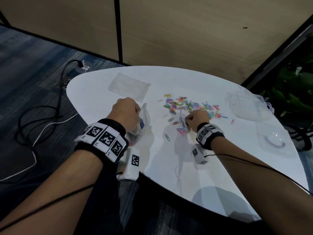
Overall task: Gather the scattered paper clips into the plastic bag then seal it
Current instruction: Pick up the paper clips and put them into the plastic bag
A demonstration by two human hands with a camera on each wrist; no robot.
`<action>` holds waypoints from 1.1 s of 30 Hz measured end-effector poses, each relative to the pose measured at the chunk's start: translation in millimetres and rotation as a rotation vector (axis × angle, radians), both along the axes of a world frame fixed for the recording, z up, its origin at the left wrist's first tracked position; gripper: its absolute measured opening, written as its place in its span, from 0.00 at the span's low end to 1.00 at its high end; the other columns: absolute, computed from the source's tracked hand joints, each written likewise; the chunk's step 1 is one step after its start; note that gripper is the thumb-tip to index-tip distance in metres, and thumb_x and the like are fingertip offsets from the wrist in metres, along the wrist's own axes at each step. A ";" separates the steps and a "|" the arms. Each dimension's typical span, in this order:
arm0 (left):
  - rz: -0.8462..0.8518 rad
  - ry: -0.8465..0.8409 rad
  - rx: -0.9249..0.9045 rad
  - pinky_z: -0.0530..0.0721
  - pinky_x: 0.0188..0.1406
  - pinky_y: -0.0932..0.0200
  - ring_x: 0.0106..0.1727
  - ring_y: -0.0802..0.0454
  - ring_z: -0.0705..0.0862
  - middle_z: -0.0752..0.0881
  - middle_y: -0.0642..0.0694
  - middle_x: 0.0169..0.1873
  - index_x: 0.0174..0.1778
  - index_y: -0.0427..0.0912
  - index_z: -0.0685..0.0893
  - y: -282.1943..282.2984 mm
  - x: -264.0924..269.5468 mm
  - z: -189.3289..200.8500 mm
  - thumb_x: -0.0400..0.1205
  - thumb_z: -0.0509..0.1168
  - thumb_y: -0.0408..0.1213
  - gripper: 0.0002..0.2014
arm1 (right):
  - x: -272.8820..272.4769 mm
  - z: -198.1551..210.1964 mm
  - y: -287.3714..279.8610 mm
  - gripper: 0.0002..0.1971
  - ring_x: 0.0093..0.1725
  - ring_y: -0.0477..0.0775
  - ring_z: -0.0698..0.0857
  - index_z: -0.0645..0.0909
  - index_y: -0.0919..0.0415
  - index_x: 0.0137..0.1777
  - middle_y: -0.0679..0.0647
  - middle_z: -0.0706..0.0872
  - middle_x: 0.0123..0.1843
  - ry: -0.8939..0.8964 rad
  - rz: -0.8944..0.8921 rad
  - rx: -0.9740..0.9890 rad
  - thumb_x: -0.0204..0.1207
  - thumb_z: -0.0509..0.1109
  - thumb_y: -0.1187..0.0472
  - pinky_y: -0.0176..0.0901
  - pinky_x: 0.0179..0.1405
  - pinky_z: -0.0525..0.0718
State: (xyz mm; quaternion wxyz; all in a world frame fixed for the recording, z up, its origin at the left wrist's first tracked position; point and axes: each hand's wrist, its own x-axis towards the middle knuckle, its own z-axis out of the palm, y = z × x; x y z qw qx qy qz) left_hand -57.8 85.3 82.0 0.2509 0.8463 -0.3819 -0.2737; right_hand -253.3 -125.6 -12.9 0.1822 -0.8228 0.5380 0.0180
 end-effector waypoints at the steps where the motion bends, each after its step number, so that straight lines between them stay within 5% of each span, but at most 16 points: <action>1: 0.001 0.002 0.004 0.93 0.51 0.46 0.47 0.34 0.91 0.91 0.36 0.46 0.46 0.39 0.94 -0.1 -0.9 0.3 0.82 0.62 0.28 0.13 | -5.7 1.9 -5.9 0.07 0.46 0.53 0.91 0.93 0.61 0.42 0.53 0.93 0.43 -0.071 -0.098 0.065 0.74 0.73 0.64 0.41 0.52 0.88; 5: 0.000 -0.024 0.022 0.92 0.51 0.48 0.49 0.35 0.90 0.92 0.36 0.45 0.46 0.38 0.94 -2.2 -5.6 2.2 0.80 0.61 0.27 0.14 | -17.3 25.3 -18.4 0.18 0.50 0.53 0.90 0.90 0.63 0.51 0.56 0.91 0.49 -0.484 -0.382 0.417 0.63 0.82 0.55 0.48 0.56 0.90; 8: 0.005 0.029 0.012 0.92 0.51 0.44 0.47 0.33 0.91 0.92 0.34 0.46 0.46 0.36 0.93 -4.8 -7.9 1.8 0.80 0.60 0.26 0.15 | -2.4 53.7 3.3 0.09 0.42 0.51 0.88 0.86 0.69 0.50 0.62 0.88 0.45 -0.994 -0.488 0.678 0.71 0.78 0.68 0.36 0.41 0.90; 11: 0.004 0.046 0.007 0.93 0.49 0.43 0.45 0.32 0.92 0.92 0.33 0.45 0.45 0.35 0.93 -6.3 -8.9 0.3 0.80 0.60 0.24 0.15 | 22.7 75.6 48.1 0.05 0.39 0.49 0.90 0.86 0.71 0.49 0.59 0.90 0.43 -1.141 -0.385 0.904 0.75 0.74 0.70 0.33 0.40 0.88; 15: 0.009 0.054 -0.010 0.93 0.47 0.42 0.44 0.32 0.92 0.91 0.31 0.45 0.45 0.31 0.92 -7.7 -9.9 -3.0 0.81 0.61 0.24 0.13 | 53.9 61.8 98.4 0.03 0.40 0.51 0.90 0.87 0.71 0.47 0.61 0.91 0.43 -1.089 -0.353 0.977 0.74 0.74 0.72 0.35 0.39 0.89; 19: 0.021 0.069 -0.018 0.93 0.50 0.43 0.46 0.33 0.92 0.91 0.34 0.45 0.44 0.36 0.92 -9.1 -11.1 -4.4 0.81 0.65 0.28 0.09 | 68.3 50.4 114.8 0.08 0.42 0.55 0.88 0.90 0.70 0.48 0.71 0.90 0.49 -0.891 -0.188 0.731 0.73 0.77 0.65 0.48 0.49 0.91; 21: 0.031 0.086 -0.016 0.93 0.51 0.43 0.47 0.33 0.92 0.91 0.35 0.46 0.47 0.38 0.92 -8.2 -10.2 -3.7 0.81 0.65 0.29 0.09 | 66.8 58.7 111.7 0.10 0.45 0.53 0.89 0.90 0.67 0.53 0.65 0.92 0.50 -0.817 -0.092 0.736 0.75 0.76 0.61 0.44 0.48 0.90; 25: 0.043 0.111 -0.014 0.94 0.48 0.44 0.44 0.34 0.93 0.92 0.34 0.42 0.42 0.34 0.92 -7.0 -8.4 -1.0 0.81 0.63 0.25 0.11 | 42.4 72.7 93.2 0.10 0.53 0.55 0.89 0.86 0.68 0.59 0.62 0.90 0.55 -0.950 -0.108 0.858 0.82 0.67 0.69 0.46 0.59 0.88; 27: 0.043 0.114 -0.008 0.94 0.47 0.44 0.45 0.35 0.93 0.92 0.34 0.42 0.42 0.33 0.92 -6.6 -8.1 0.9 0.81 0.62 0.24 0.12 | 19.8 70.0 78.3 0.11 0.52 0.57 0.90 0.85 0.69 0.61 0.63 0.90 0.55 -0.970 -0.192 0.789 0.81 0.67 0.70 0.48 0.56 0.89; 30: 0.049 0.115 -0.012 0.93 0.50 0.45 0.48 0.35 0.92 0.92 0.35 0.46 0.47 0.34 0.91 -5.6 -8.0 3.6 0.81 0.62 0.24 0.11 | -21.8 51.0 57.1 0.21 0.43 0.54 0.90 0.81 0.68 0.68 0.58 0.91 0.50 -0.661 -0.283 0.514 0.75 0.76 0.67 0.50 0.47 0.91; 33: 0.033 0.078 -0.024 0.93 0.50 0.47 0.47 0.36 0.92 0.92 0.35 0.45 0.37 0.36 0.89 -5.7 -9.3 6.0 0.81 0.61 0.24 0.13 | -52.9 24.8 50.3 0.46 0.49 0.58 0.87 0.68 0.62 0.80 0.61 0.82 0.68 -0.150 -0.293 0.426 0.63 0.85 0.55 0.54 0.54 0.90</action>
